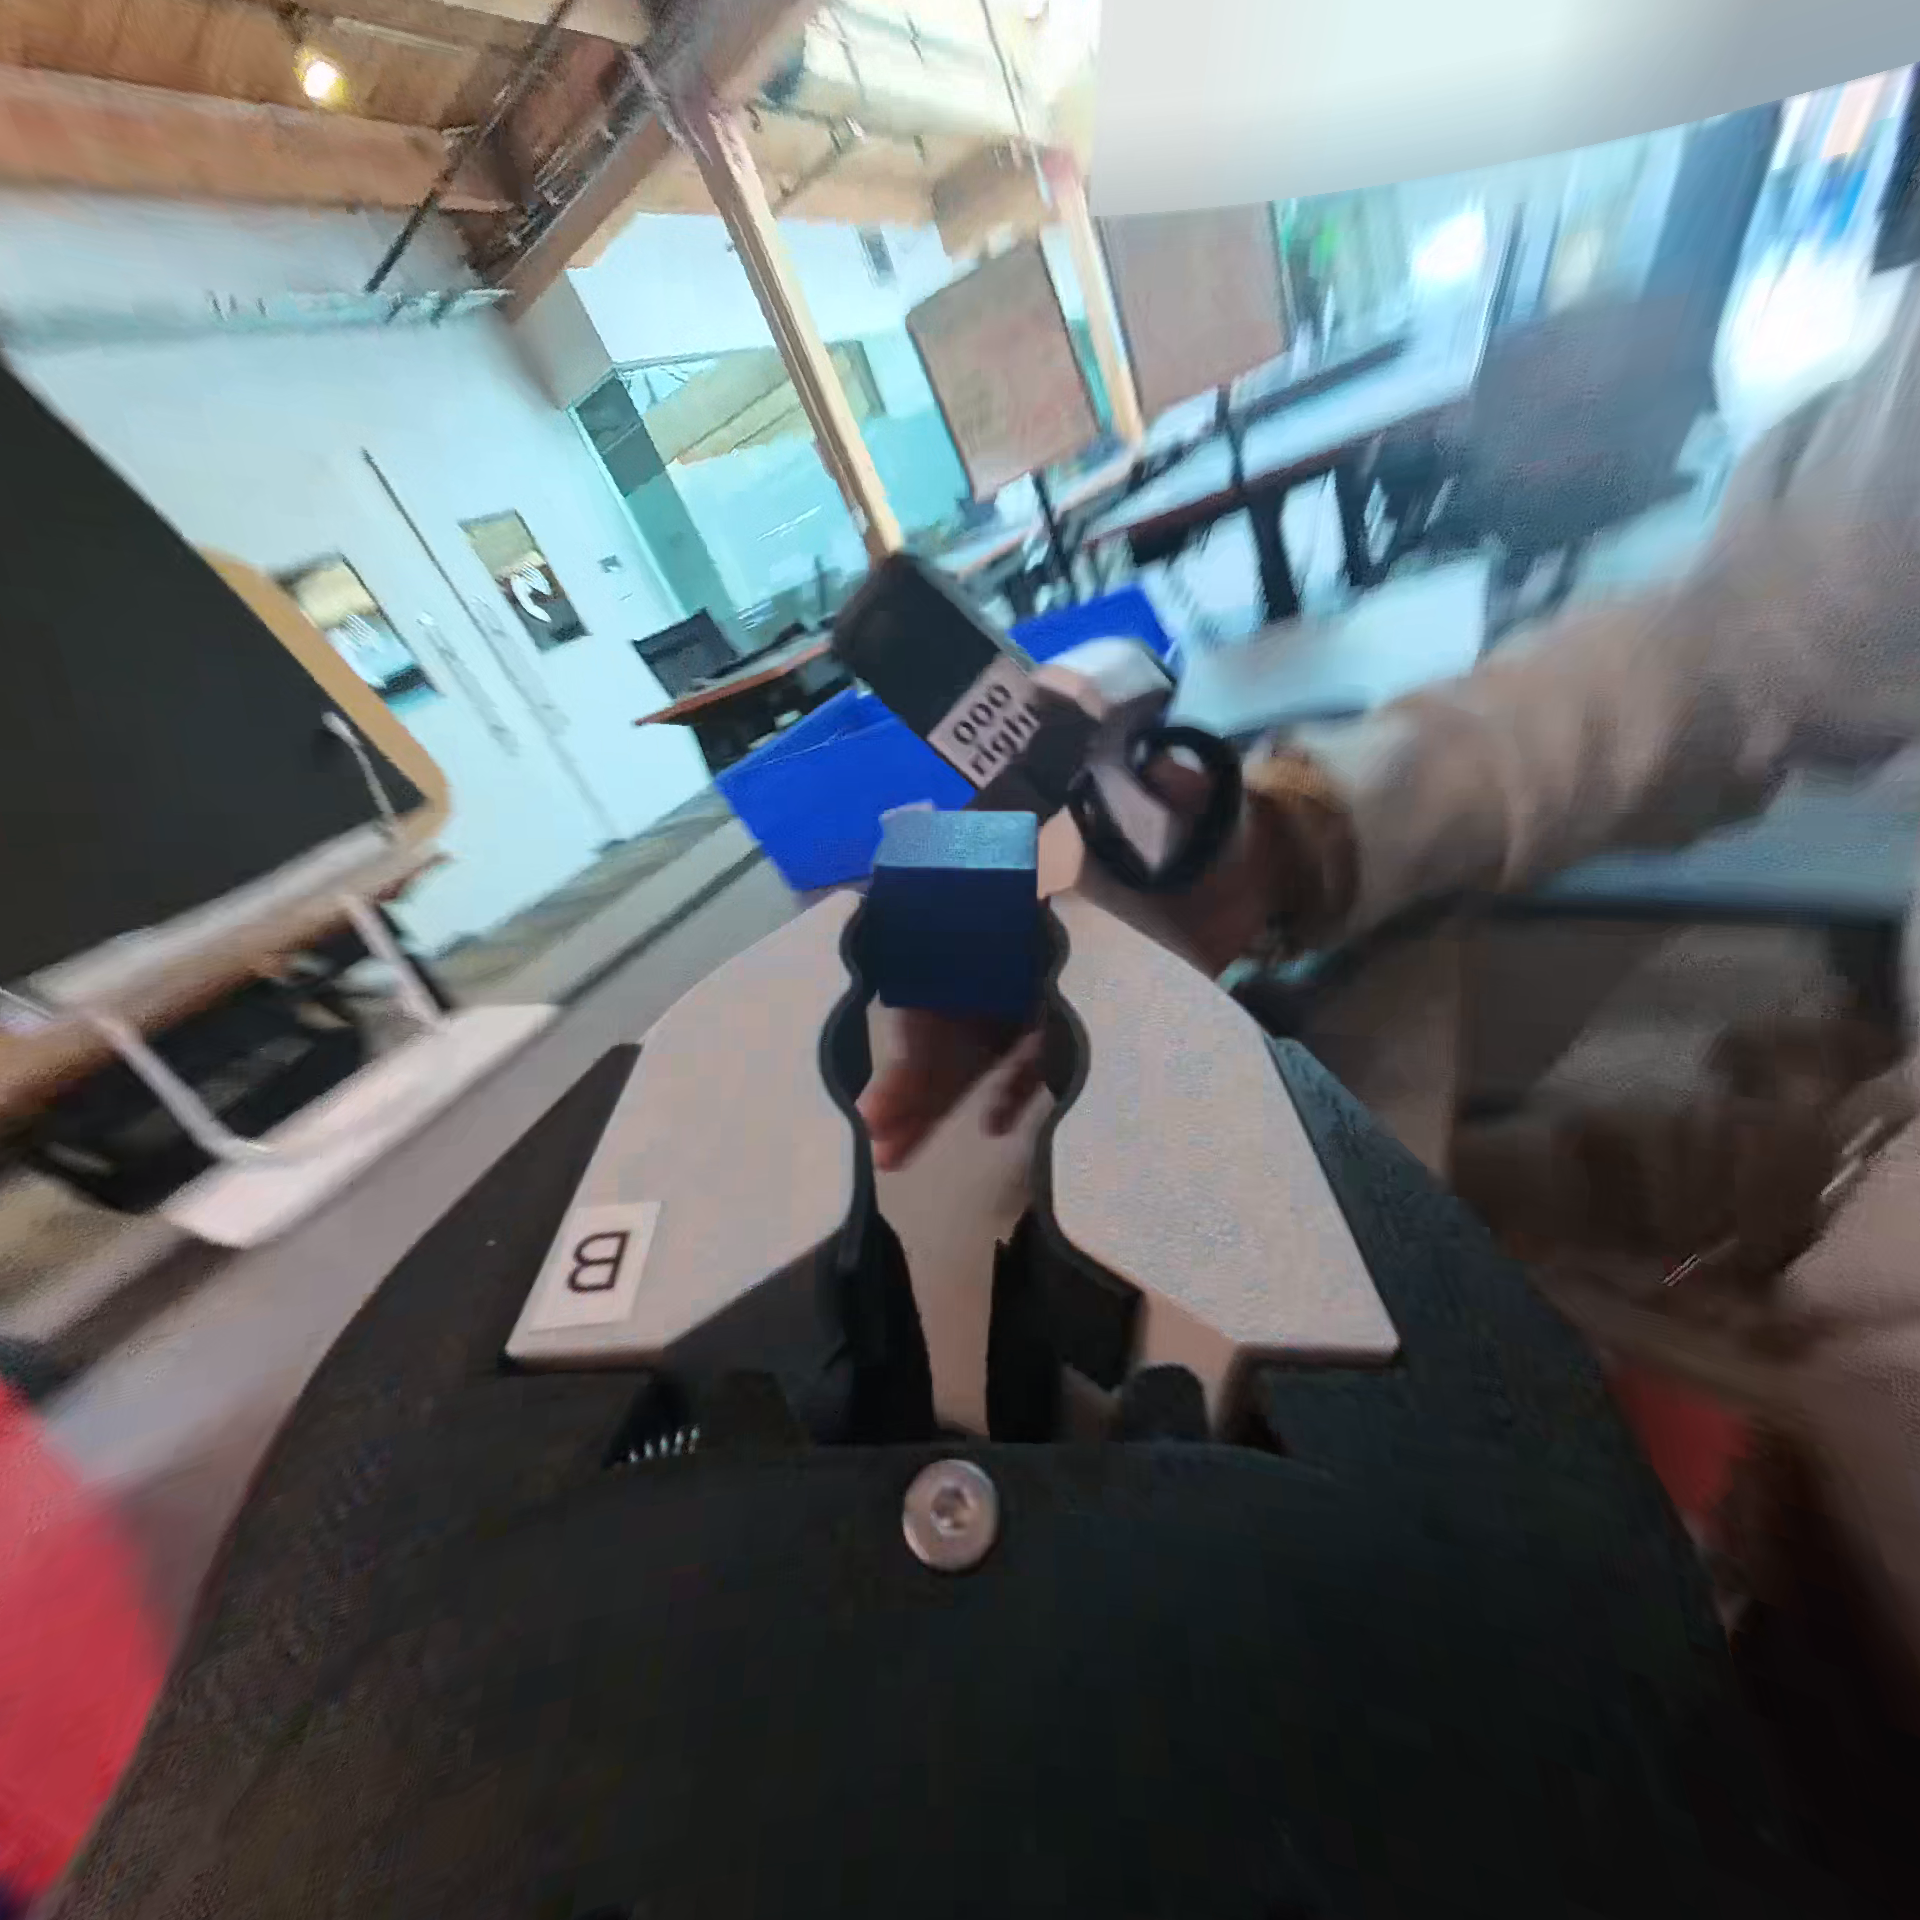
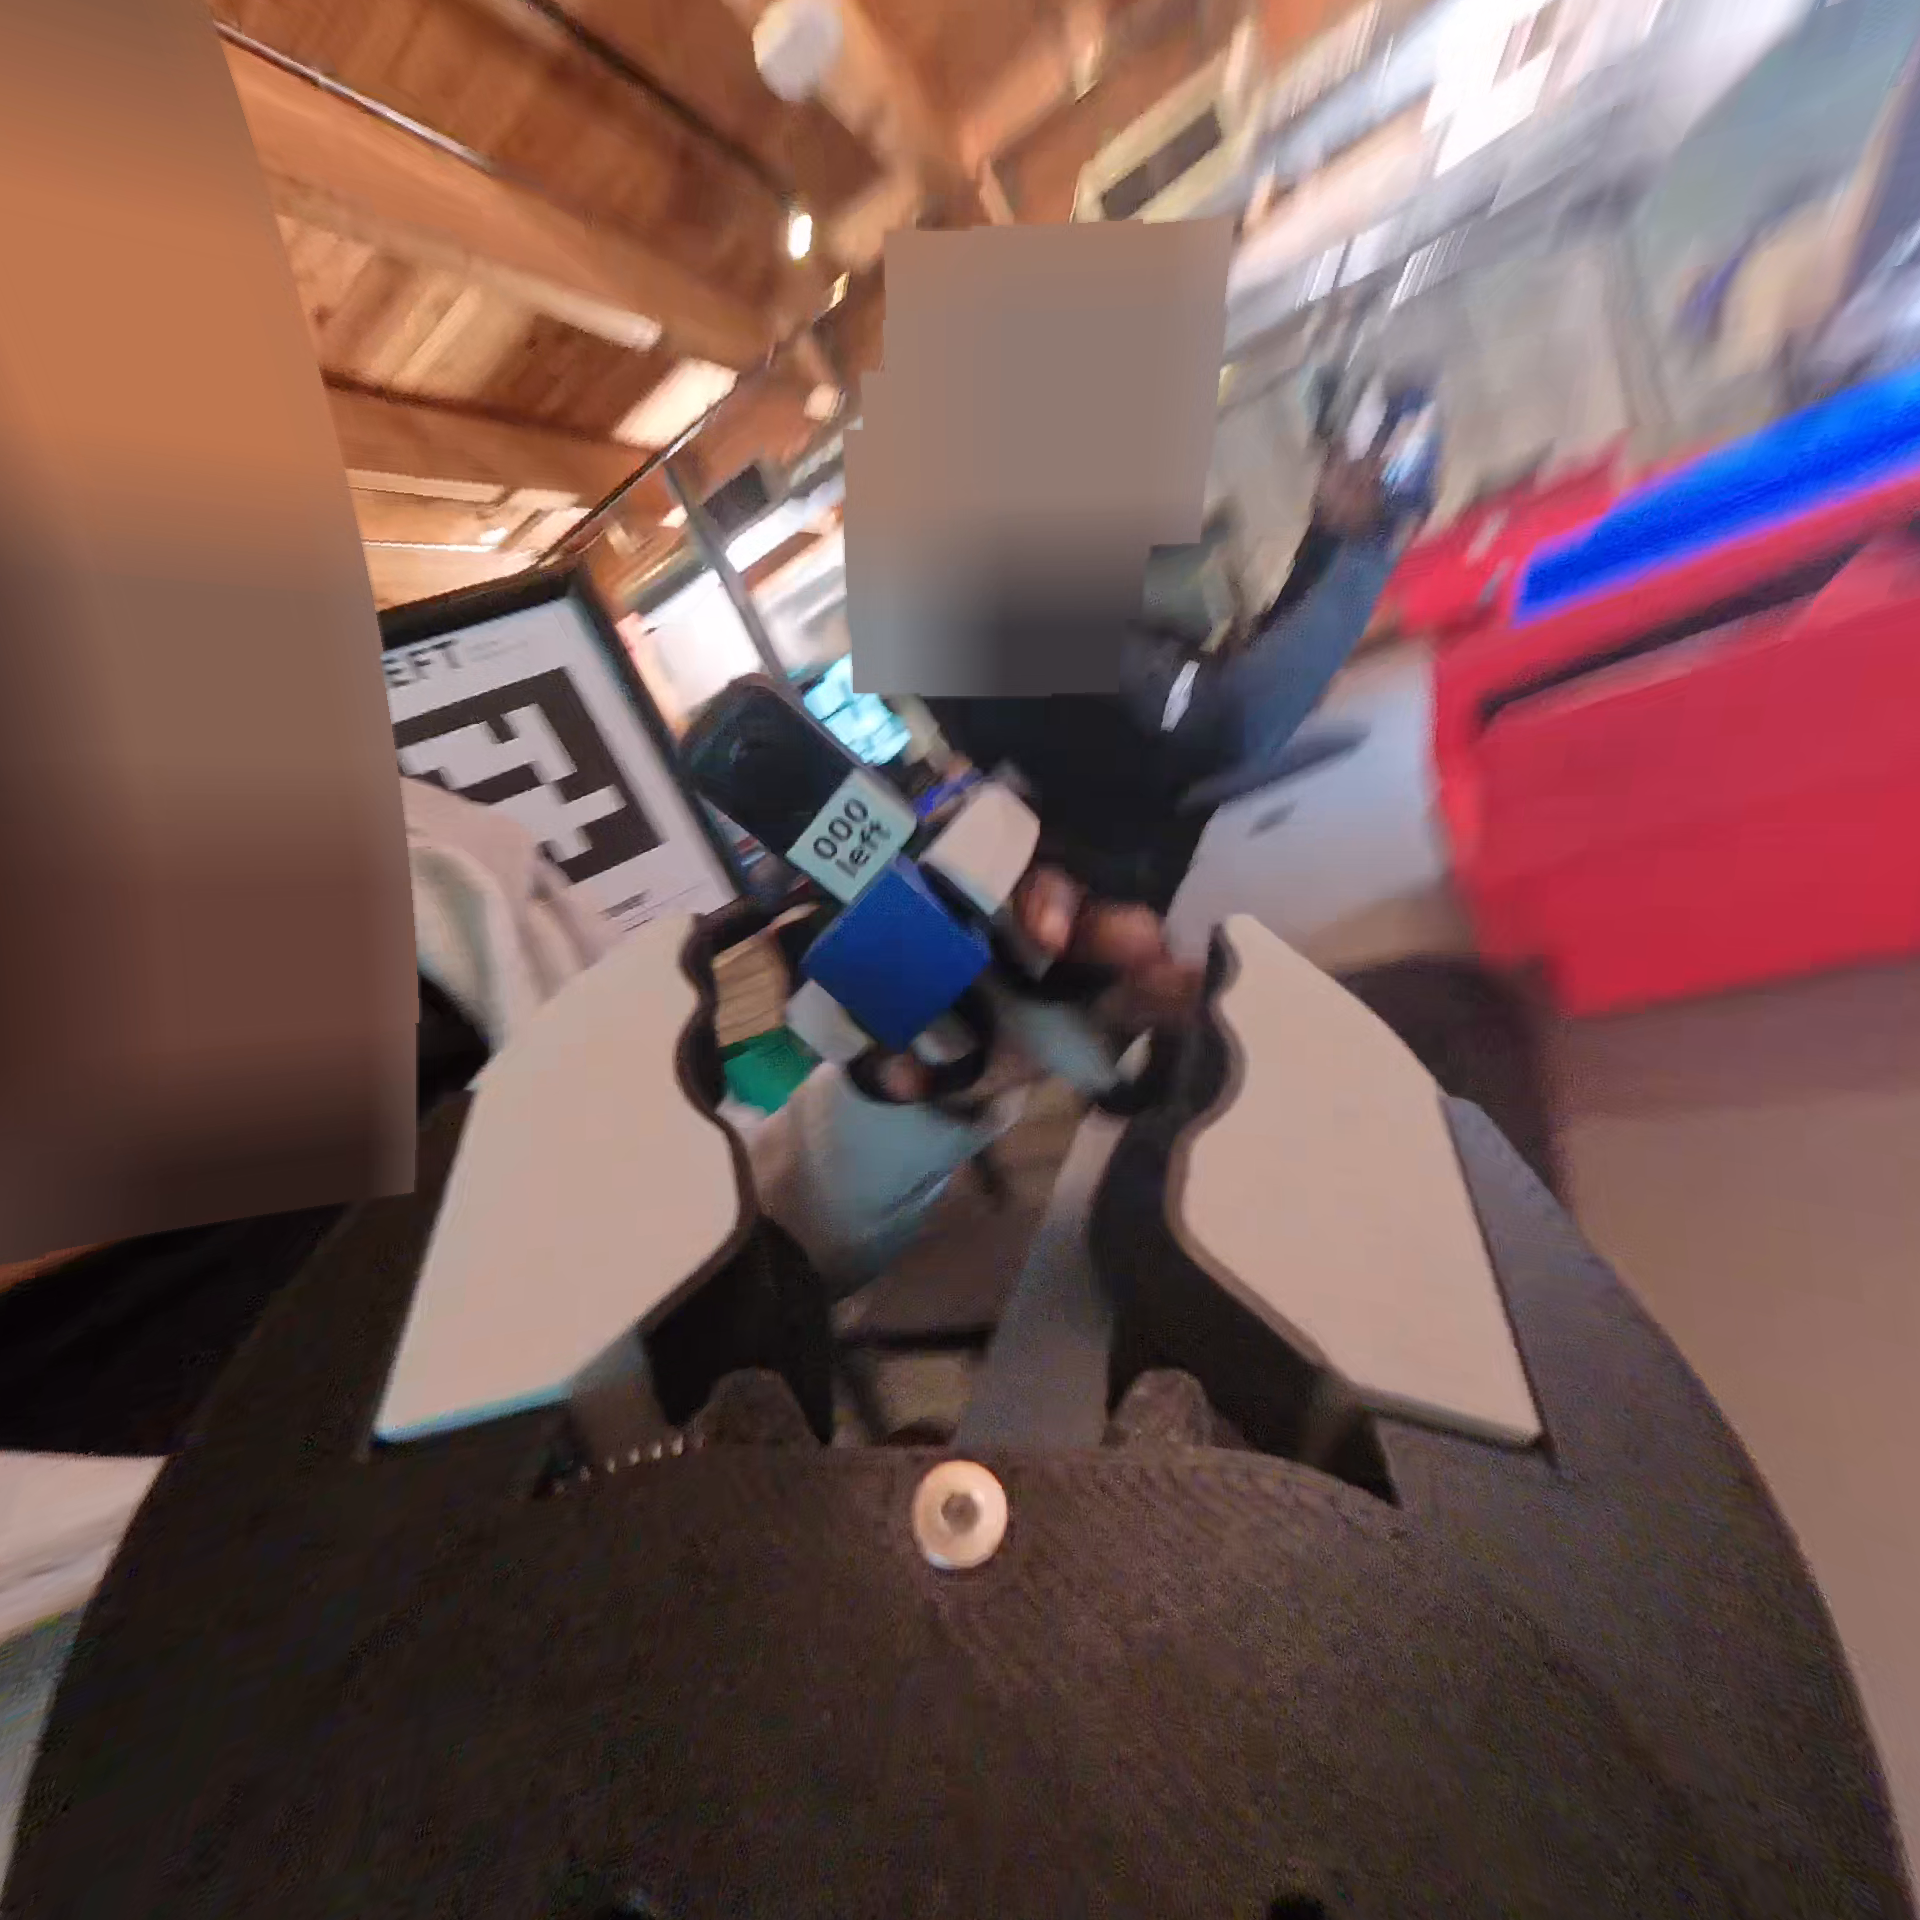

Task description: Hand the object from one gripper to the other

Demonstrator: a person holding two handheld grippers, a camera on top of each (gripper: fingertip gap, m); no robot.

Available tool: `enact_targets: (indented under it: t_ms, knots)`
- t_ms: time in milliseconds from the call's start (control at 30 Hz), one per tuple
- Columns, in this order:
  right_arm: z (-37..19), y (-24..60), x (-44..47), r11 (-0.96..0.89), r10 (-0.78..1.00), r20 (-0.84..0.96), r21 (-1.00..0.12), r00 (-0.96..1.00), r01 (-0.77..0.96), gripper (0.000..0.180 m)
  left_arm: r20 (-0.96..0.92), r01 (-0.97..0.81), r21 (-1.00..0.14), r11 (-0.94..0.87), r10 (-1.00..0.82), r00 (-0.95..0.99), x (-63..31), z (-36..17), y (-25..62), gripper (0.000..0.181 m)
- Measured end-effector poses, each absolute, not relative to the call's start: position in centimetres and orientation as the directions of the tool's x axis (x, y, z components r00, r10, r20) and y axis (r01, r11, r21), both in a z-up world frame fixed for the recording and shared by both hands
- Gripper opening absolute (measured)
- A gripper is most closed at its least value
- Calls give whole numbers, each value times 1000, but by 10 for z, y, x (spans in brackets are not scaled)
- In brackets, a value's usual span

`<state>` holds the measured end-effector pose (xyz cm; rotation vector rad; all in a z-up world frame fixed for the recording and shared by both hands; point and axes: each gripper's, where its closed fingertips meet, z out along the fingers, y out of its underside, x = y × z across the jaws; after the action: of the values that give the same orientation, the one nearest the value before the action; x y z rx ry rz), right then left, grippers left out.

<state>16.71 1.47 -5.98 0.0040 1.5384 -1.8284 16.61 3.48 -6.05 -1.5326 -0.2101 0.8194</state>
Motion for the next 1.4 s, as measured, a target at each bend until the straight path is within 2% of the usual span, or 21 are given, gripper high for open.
enact_targets:
  t_ms: [67,133,233,300,400,533,600,633,700,733,800,833,900,933,1000,1067,1200,1333,1400]
  knots:
    - [-42,23,157,-262,-426,-212,-901,-880,345,100,-38,-121,-988,98,600,799,161,-50,27,28]
    - [-32,32,158,-437,-256,102,-899,-961,21,99,228,105,-955,277,459,859,165,-48,29,28]
    - [-42,32,176,-420,-50,534,-778,-844,-467,88,459,372,-871,321,259,850,173,-58,37,28]
    - [-56,26,184,-346,4,711,-659,-704,-668,79,512,452,-849,273,217,831,176,-69,42,28]
    - [-69,21,189,-279,29,828,-531,-560,-800,67,535,490,-841,230,208,819,178,-77,48,28]
    - [-76,17,188,-228,26,862,-488,-507,-842,52,534,502,-843,192,200,821,181,-81,53,28]
    - [-77,17,187,-219,29,868,-478,-495,-851,32,529,499,-847,184,196,826,182,-82,54,28]
    - [-76,18,187,-209,33,869,-477,-493,-854,30,523,491,-851,187,199,829,182,-81,54,28]
    - [-75,18,186,-206,34,860,-492,-509,-846,29,469,435,-881,187,212,857,182,-78,53,28]
    - [-72,18,184,-211,36,843,-519,-538,-828,29,408,371,-908,192,220,886,183,-72,51,36]
    - [-66,20,178,-232,5,743,-651,-670,-723,29,173,122,-977,174,322,931,183,-61,44,56]
    - [-65,21,176,-245,-62,641,-753,-765,-611,29,-19,-70,-992,108,415,909,182,-58,39,65]
    - [-64,21,175,-221,-253,312,-940,-916,-259,29,-418,-402,-902,-156,546,726,176,-59,30,77]
    - [-65,21,177,-174,-357,129,-982,-925,-70,29,-564,-486,-822,-297,548,619,172,-62,27,77]
    - [-66,22,181,-50,-502,-170,-973,-848,225,29,-741,-559,-669,-489,494,455,167,-68,24,75]
    - [-71,21,183,55,-559,-344,-923,-755,380,29,-794,-579,-607,-545,446,413,166,-75,29,69]
    - [-87,17,188,247,-557,-527,-843,-642,477,28,-810,-614,-584,-531,419,409,168,-79,42,55]
    - [-90,18,191,302,-556,-580,-808,-595,506,29,-837,-591,-547,-593,368,406,163,-90,42,39]
    - [-89,16,189,292,-548,-579,-809,-604,510,28,-788,-557,-614,-559,396,472,163,-92,43,32]
